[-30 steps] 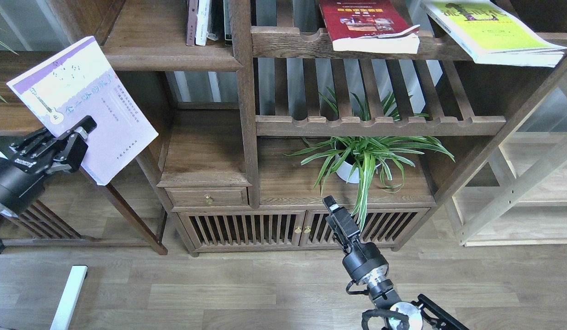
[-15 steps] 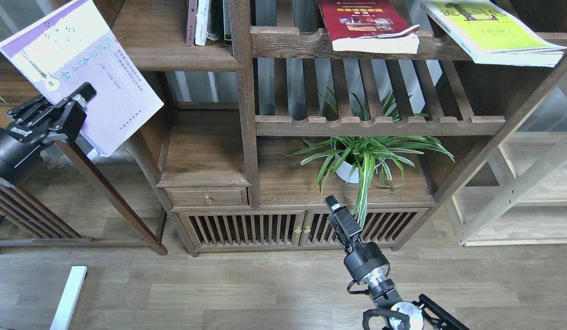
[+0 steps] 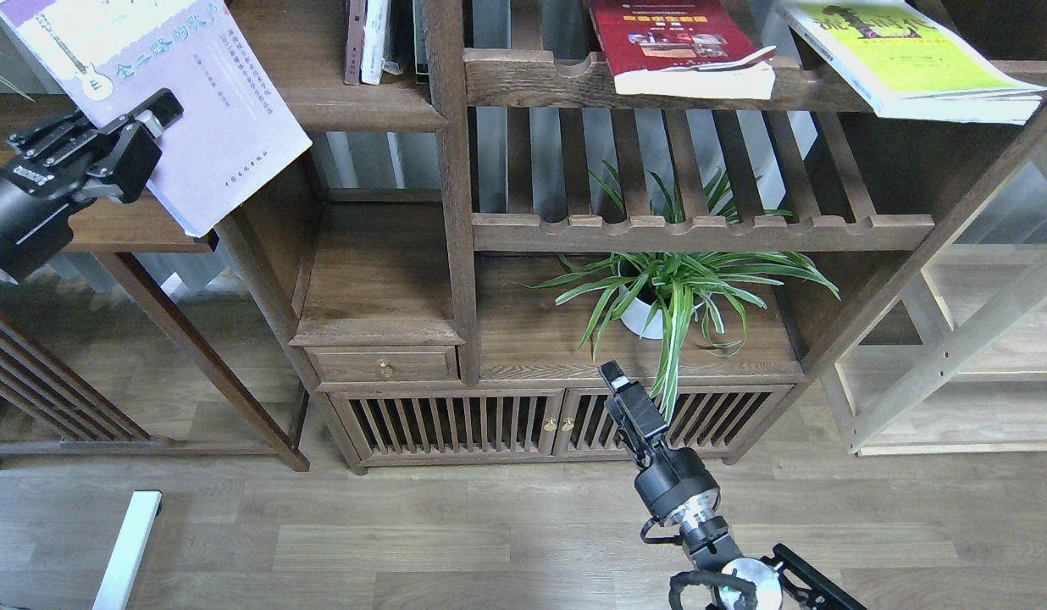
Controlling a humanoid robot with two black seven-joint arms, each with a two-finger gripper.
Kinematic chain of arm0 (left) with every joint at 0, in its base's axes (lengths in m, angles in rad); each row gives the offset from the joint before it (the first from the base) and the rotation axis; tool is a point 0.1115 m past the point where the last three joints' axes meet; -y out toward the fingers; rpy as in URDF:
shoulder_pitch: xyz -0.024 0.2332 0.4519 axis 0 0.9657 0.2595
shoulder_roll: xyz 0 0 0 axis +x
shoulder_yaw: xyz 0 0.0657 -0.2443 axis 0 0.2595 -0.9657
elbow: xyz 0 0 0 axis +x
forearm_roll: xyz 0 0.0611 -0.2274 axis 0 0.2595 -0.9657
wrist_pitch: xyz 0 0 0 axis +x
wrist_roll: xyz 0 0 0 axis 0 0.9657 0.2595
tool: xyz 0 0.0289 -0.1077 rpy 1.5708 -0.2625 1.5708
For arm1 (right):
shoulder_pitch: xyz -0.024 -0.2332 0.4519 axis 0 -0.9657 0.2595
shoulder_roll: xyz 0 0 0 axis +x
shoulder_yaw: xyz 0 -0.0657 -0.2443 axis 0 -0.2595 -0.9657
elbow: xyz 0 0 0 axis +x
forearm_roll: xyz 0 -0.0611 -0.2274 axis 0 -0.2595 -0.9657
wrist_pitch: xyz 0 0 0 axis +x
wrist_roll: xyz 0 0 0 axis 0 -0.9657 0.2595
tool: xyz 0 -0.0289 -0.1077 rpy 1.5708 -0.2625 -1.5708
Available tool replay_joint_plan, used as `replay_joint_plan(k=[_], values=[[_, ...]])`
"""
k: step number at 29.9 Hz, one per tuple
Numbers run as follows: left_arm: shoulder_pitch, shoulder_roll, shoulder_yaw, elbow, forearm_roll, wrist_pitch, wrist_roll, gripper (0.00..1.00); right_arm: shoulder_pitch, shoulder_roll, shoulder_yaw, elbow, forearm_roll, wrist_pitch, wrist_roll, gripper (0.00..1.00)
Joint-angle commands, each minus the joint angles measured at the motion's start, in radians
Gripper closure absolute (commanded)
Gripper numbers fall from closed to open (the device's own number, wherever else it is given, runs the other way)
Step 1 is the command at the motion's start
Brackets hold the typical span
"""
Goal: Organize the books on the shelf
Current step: 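Push the white book onto the upper shelf with the left gripper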
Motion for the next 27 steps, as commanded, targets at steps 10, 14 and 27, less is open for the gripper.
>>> replay_joint_plan(k=[10,14,27], values=[[-0.085,-0.008,0.014,-0.009,0.000,0.000,0.052,0.97,-0.005,0.000,-0.002,0.000,0.000,0.000,0.000,0.01],[-0.098,-0.001,0.011,-0.018,0.000,0.000,0.052,0.97,0.002,0.000,-0.002,0.000,0.000,0.000,-0.002,0.01],[-0.163,0.035,0.011,-0.018,0.001,0.177,0.052,0.96,0.037,0.000,-0.006,0.003,0.002,0.000,-0.002,0.01]])
